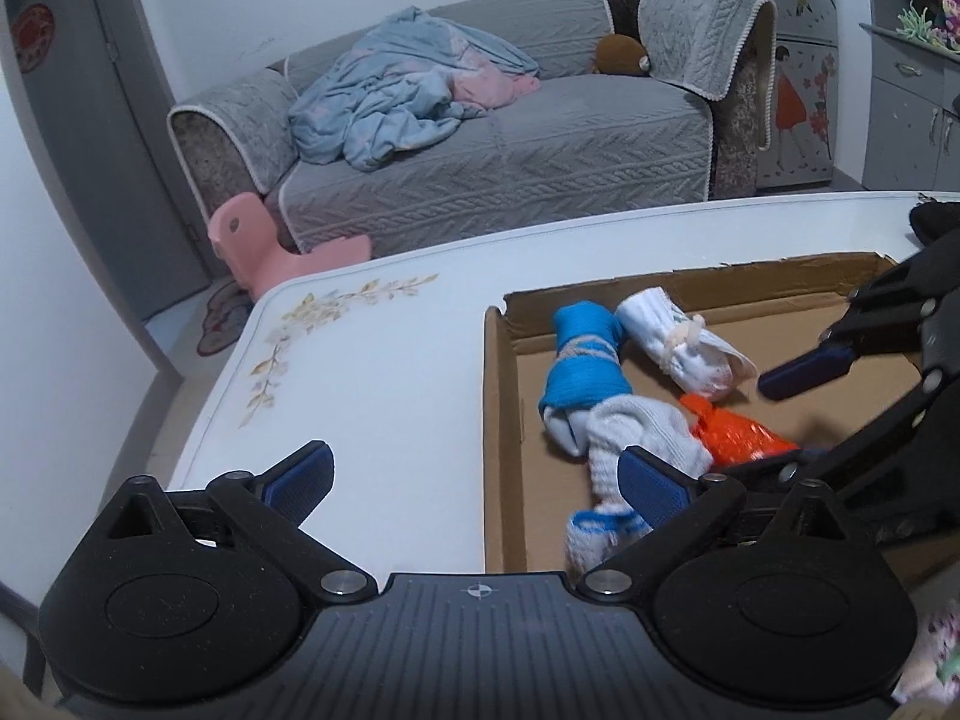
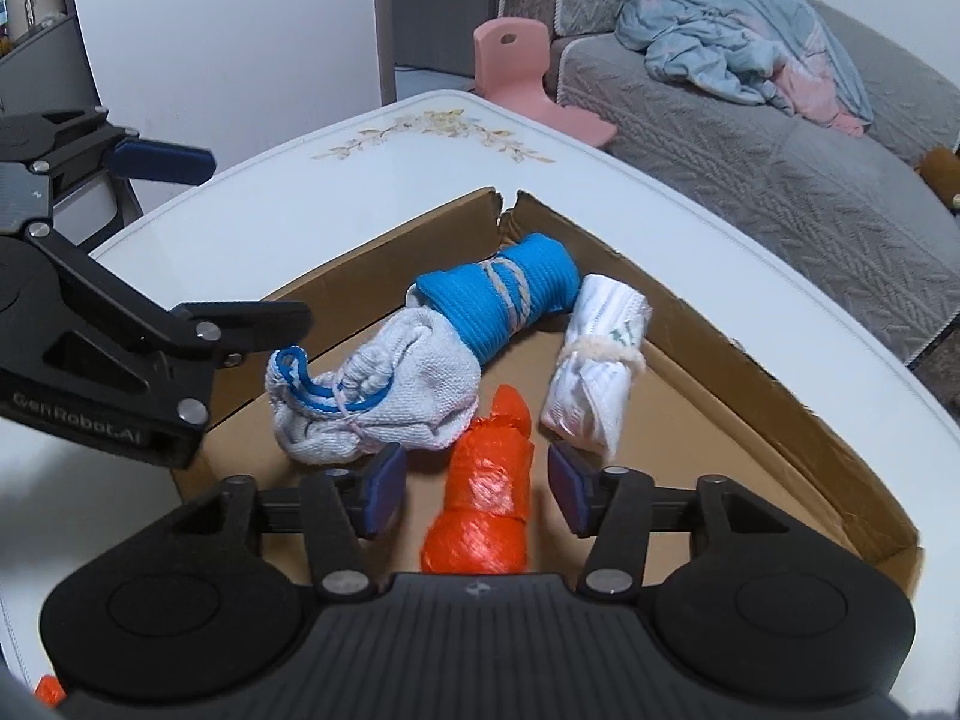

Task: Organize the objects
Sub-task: 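Withdraw both grippers from the tray toward the remaining pile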

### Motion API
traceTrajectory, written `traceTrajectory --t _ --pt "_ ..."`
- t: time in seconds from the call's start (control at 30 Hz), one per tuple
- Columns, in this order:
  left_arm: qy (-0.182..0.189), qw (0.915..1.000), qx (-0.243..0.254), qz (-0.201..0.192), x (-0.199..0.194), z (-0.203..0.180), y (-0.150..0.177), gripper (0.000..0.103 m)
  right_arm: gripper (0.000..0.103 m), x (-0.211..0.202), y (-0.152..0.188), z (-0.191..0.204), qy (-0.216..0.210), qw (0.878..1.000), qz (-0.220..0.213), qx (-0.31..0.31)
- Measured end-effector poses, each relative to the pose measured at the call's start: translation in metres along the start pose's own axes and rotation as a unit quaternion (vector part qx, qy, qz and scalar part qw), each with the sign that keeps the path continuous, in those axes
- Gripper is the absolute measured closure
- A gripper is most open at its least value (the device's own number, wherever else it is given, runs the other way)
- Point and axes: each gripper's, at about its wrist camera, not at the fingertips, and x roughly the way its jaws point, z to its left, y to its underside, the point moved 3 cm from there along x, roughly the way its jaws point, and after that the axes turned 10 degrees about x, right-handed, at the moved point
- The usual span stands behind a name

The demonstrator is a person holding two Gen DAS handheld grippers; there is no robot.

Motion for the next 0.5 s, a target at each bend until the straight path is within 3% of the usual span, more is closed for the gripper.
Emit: traceTrajectory --t 0.3,0.5 --pt "0.022 0.9996 0.017 -0.003 -0.031 -0.012 0.002 0.001 0.031 -0.036 0.016 0.010 0.007 1.000 -0.012 -0.009" --pt "0.015 0.9996 0.019 -0.015 -0.056 -0.015 0.001 0.001 0.026 -0.062 0.023 0.014 0.015 0.999 -0.038 -0.007"
